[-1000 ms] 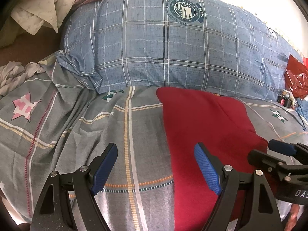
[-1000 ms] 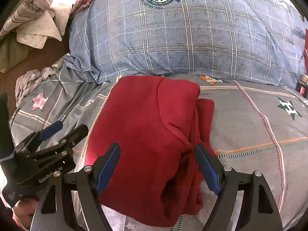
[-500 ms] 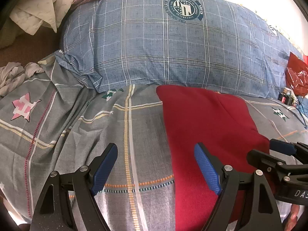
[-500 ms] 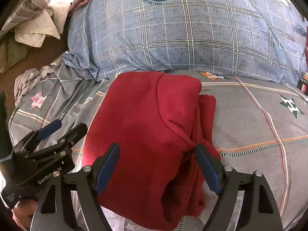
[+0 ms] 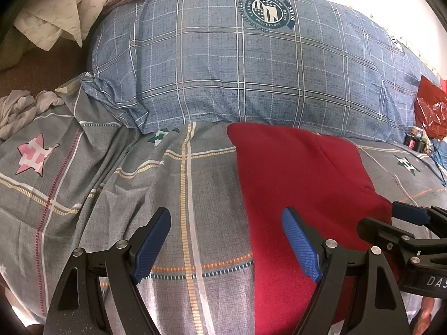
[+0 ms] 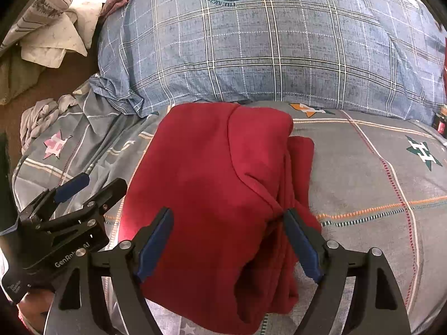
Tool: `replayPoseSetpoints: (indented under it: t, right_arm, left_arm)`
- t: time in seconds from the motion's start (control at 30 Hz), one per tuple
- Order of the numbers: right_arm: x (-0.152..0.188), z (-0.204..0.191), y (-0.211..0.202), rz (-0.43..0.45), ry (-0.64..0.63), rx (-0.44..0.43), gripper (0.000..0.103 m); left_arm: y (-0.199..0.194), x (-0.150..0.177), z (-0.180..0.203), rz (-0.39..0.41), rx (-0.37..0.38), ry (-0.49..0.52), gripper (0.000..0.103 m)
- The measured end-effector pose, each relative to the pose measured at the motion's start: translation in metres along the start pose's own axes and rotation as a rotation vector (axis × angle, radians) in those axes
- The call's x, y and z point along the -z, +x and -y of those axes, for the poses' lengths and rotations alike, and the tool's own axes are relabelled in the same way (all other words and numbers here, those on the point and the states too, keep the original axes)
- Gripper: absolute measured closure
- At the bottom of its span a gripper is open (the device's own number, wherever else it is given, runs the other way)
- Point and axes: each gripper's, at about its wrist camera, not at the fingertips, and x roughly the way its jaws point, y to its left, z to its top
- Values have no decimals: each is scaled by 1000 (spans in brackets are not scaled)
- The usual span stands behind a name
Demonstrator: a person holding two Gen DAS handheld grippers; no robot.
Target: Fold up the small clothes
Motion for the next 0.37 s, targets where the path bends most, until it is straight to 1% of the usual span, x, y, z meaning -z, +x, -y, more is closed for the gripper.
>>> replayPoseSetpoints:
  t: [0.27, 0.37]
  right_arm:
    - [0, -1, 0, -1, 1, -2, 19]
    - [-1, 2, 1, -5, 8, -17, 19]
  left_arm:
    - [-3, 2, 2, 19, -1, 16, 21]
    - [-1, 0, -3, -1, 24, 3, 21]
